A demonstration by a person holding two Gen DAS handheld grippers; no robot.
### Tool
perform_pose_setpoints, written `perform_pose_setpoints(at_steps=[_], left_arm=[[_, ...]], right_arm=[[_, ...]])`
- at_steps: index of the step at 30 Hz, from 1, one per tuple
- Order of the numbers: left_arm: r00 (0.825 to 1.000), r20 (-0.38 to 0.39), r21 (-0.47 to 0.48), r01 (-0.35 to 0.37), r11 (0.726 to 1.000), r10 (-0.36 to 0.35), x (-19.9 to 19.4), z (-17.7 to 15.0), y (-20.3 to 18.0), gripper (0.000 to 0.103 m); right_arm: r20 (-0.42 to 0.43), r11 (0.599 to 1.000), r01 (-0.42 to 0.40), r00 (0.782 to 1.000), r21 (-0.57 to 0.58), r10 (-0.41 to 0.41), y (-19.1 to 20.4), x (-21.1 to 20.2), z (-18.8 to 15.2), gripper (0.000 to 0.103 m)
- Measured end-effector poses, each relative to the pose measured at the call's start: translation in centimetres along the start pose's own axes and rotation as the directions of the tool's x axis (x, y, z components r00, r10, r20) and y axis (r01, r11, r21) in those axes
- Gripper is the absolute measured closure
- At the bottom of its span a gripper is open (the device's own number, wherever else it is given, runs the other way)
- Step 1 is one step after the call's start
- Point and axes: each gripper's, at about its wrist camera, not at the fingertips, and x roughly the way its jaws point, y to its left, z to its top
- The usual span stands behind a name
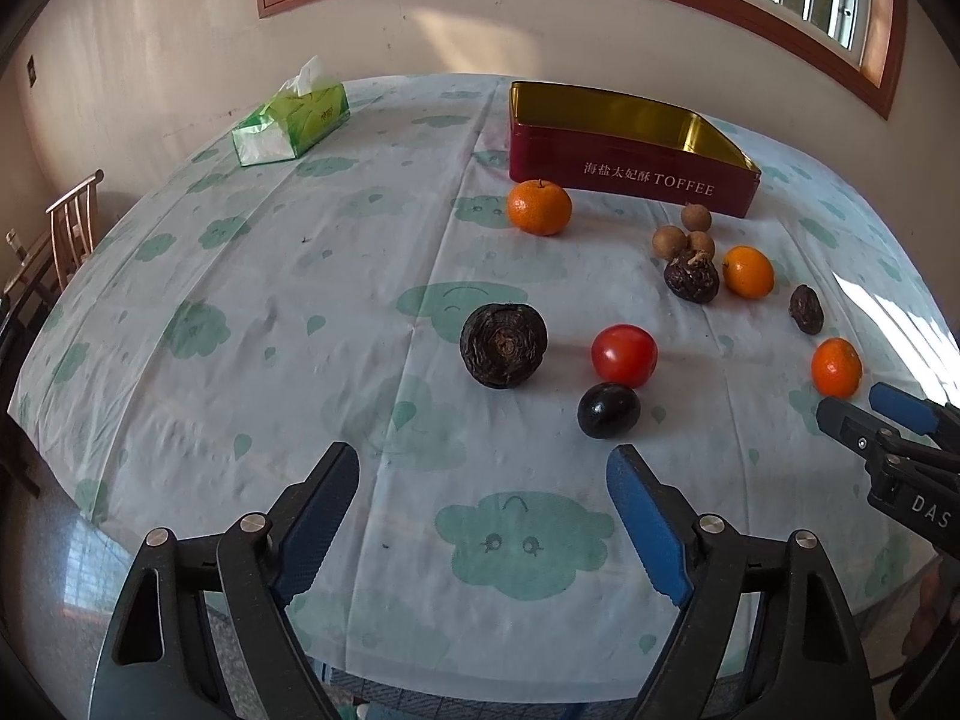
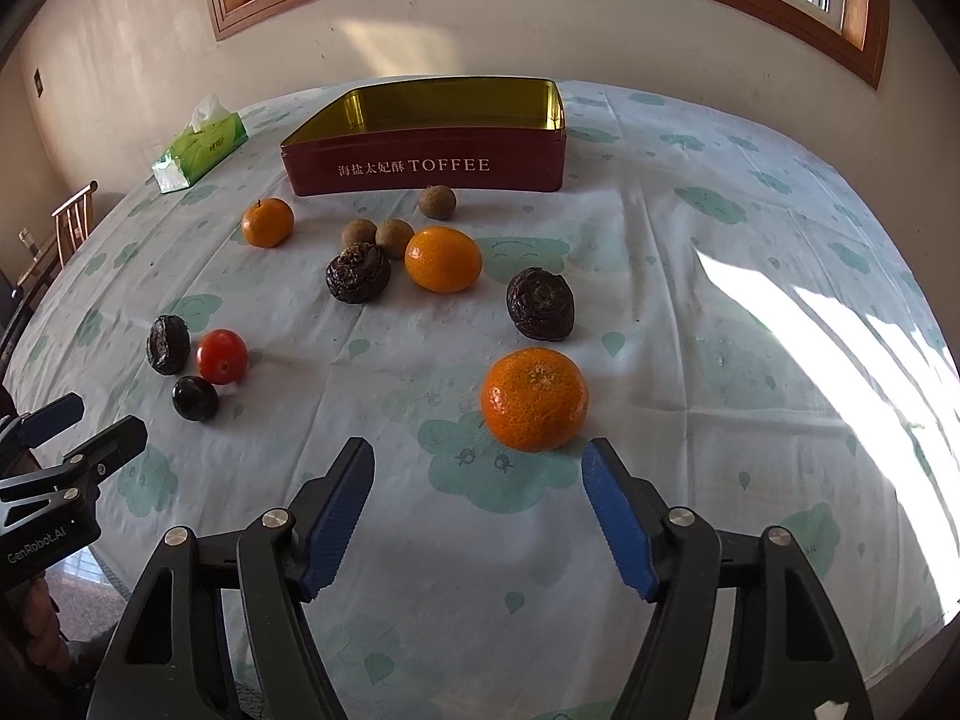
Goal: Organize fruits
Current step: 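Grasp the mandarin with the right gripper while the left gripper grasps the dark plum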
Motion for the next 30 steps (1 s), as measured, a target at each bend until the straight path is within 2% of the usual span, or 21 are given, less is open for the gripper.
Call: perform_pose_setpoints(at_steps=[5, 10, 17, 20, 24, 30], left_arm=[[1.000, -0.012, 0.020, 0.007, 1.000, -0.006, 0.4, 0.1, -0.5, 0.021], [0.999, -0.036, 0.054, 0.027, 0.998, -0.025, 1.0, 0.4, -1.4, 0.029], [0.997, -0.054, 0.108, 0.061, 0.992, -0.055, 1.7, 0.9, -2.7, 0.034], [0.996, -0.053, 0.136, 0.073, 0.988, -0.066, 1.9, 1.2, -3.3, 0.035], [0.995, -0.065, 0.150, 0.090, 0.984, -0.081, 2.6, 1.5, -3.7, 0.047], [0.992, -0.068, 0.153, 0.117, 0.981, -0.107, 3.2, 1.8, -3.8, 0.059]], right_arm=[[-0.022, 1.000, 0.000, 1.000, 0.007, 0.000, -0.7, 1.2, 0.4, 0.038], [-0.041, 1.000, 0.005, 0.999, 0.001, -0.005, -1.1, 2.5, 0.9, 0.044], [-0.033, 1.000, 0.024, 0.999, -0.011, -0.024, -1.2, 3.5, 1.9, 0.048], [-0.027, 0.999, 0.030, 0.999, -0.009, -0.031, -1.5, 3.7, 2.2, 0.055], [-0.027, 0.999, 0.035, 0.999, -0.014, -0.035, -1.8, 3.7, 2.4, 0.061], [-0.025, 0.999, 0.040, 0.999, -0.023, -0.040, -1.7, 3.7, 2.3, 0.064]])
